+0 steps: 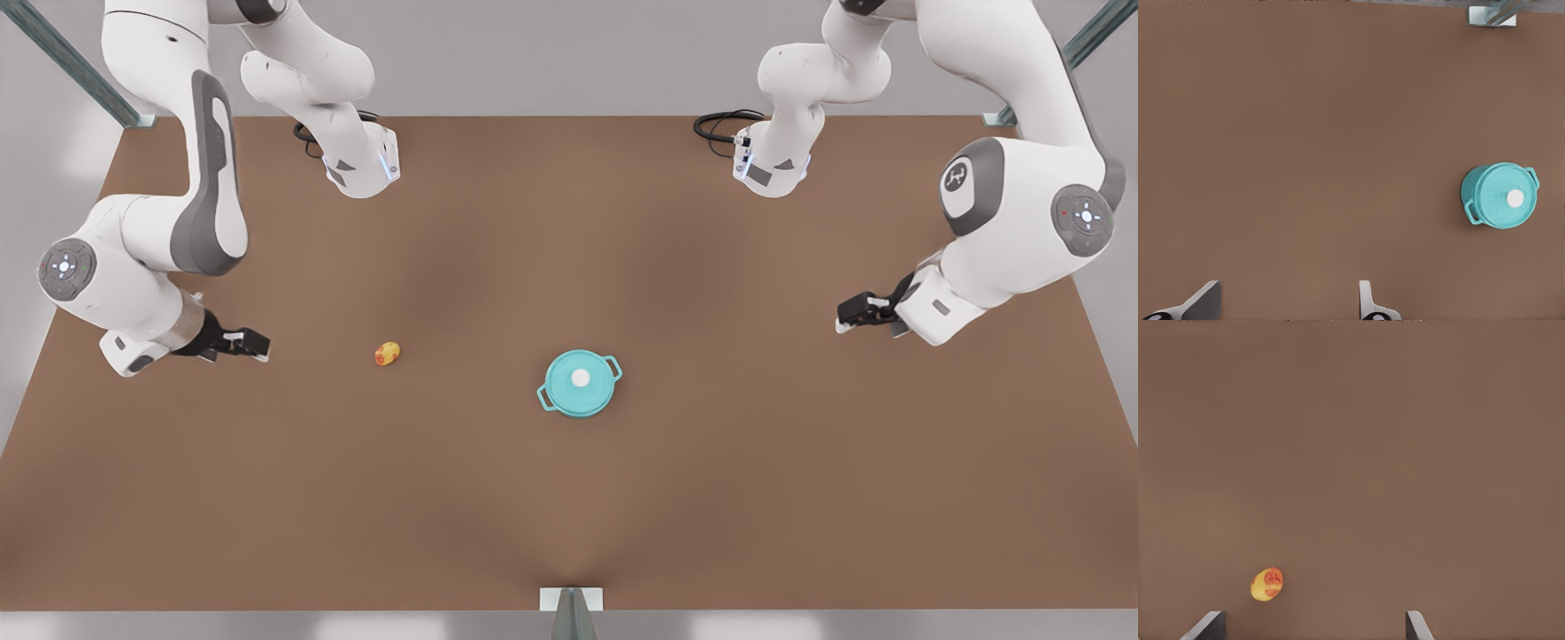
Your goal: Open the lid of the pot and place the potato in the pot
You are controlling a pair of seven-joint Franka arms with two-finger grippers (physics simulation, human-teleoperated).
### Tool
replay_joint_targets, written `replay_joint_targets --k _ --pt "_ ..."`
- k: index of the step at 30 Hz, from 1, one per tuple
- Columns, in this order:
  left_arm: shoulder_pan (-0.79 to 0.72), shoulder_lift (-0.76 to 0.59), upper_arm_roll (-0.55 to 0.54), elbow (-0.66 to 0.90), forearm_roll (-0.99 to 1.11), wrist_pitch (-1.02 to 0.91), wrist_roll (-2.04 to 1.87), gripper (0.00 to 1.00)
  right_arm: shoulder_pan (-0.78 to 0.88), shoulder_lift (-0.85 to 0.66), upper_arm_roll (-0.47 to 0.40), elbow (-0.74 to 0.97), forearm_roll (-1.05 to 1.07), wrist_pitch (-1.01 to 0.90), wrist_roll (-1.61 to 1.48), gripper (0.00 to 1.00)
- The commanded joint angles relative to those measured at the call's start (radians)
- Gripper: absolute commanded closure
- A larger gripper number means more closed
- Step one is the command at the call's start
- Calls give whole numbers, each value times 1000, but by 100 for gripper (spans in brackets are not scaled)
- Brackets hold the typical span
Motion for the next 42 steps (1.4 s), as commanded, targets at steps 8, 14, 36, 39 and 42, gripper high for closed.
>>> replay_joint_targets --k 8,14,36,39,42 --pt "-479 185 -25 65 98 160 -553 0 148 -98 27 -185 -7 55 564 0" --pt "-637 508 -21 243 281 393 -946 0 160 -192 64 -520 -58 504 845 0" --pt "-651 664 -16 177 307 578 -933 0 229 72 26 -603 -147 758 1032 0" --pt "-650 682 -16 182 307 590 -933 0 252 86 17 -587 -201 655 1032 0" --pt "-650 682 -16 183 326 588 -936 21 281 109 12 -575 -222 618 1040 0"
